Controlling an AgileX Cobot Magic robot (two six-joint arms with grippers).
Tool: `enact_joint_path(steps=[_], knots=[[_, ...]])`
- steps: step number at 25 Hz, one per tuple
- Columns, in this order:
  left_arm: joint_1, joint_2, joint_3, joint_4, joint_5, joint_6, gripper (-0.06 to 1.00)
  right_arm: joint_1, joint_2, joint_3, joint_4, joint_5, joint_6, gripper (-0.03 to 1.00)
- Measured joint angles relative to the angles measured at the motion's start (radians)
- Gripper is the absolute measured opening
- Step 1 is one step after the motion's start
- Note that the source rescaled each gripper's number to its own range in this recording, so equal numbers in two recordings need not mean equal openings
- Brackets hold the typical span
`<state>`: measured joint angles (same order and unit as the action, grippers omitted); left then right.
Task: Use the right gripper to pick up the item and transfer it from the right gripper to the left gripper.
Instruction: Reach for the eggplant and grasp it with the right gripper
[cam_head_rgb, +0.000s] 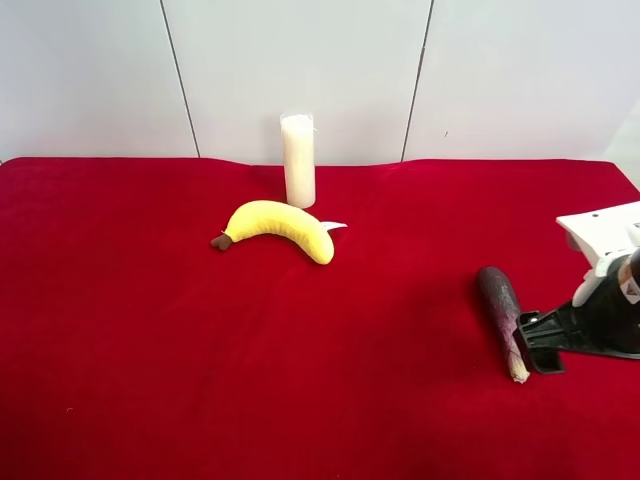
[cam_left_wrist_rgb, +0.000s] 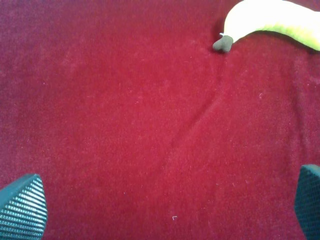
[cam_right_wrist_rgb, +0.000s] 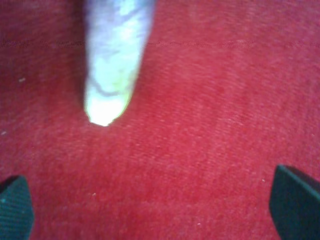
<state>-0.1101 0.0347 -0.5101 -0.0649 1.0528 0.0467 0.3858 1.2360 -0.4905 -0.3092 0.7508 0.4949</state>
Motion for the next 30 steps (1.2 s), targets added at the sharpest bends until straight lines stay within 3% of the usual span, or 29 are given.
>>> enact_joint_path(steps=[8, 15, 30], knots=[[0.0, 0.0, 0.0, 0.0, 0.0, 0.0, 1.0, -0.053, 0.045, 0.008, 0.002, -0.038, -0.001, 0.89], [0.0, 0.0, 0.0, 0.0, 0.0, 0.0, 1.0, -0.053, 0.238, 0.009, 0.02, -0.211, -0.001, 0.89], [0.0, 0.0, 0.0, 0.0, 0.0, 0.0, 1.0, -0.053, 0.371, 0.009, -0.013, -0.353, 0.009, 0.89]])
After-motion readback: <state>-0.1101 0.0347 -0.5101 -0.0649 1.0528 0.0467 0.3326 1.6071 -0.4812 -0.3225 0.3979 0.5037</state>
